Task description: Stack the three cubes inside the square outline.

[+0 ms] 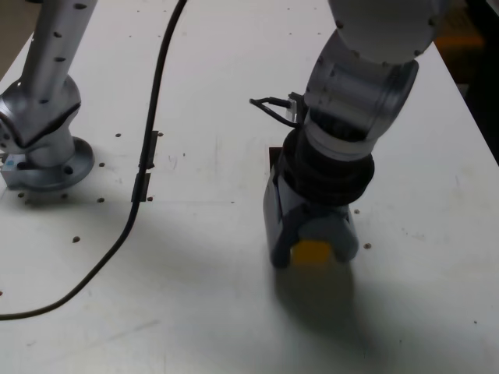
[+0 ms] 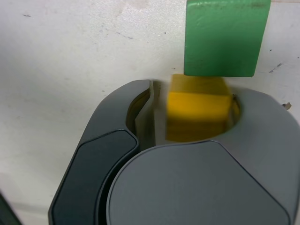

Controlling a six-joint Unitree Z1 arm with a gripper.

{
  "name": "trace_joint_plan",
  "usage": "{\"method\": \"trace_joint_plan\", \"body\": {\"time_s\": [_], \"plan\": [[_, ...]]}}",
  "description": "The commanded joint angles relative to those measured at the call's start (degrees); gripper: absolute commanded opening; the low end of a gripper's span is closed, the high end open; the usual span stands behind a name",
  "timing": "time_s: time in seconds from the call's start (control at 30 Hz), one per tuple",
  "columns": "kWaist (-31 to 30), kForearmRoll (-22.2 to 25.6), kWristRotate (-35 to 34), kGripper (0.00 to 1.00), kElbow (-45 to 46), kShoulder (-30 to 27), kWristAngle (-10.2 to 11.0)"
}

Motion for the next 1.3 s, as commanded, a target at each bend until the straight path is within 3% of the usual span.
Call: {"method": "trace_joint_plan", "body": {"time_s": [0.0,0.2,0.33,0.5,0.63,0.73,0.87,1.27], "plan": [[0.1,-0.4,0.1,0.3,0.3,0.4,0.0],[0.1,0.1,0.0,0.23,0.4,-0.5,-0.2],[-0.2,5.2,-0.6,0.21,-1.3,-4.6,0.2],[-1.0,14.2,-1.9,0.21,-2.4,-14.4,2.7],[0.1,17.1,-0.7,0.21,-1.0,-19.7,5.3],[3.3,16.6,2.4,0.21,1.0,-21.0,6.6],[10.9,10.7,11.0,0.21,3.0,-16.5,6.4],[13.1,5.4,13.8,0.21,3.2,-11.1,4.9]]}}
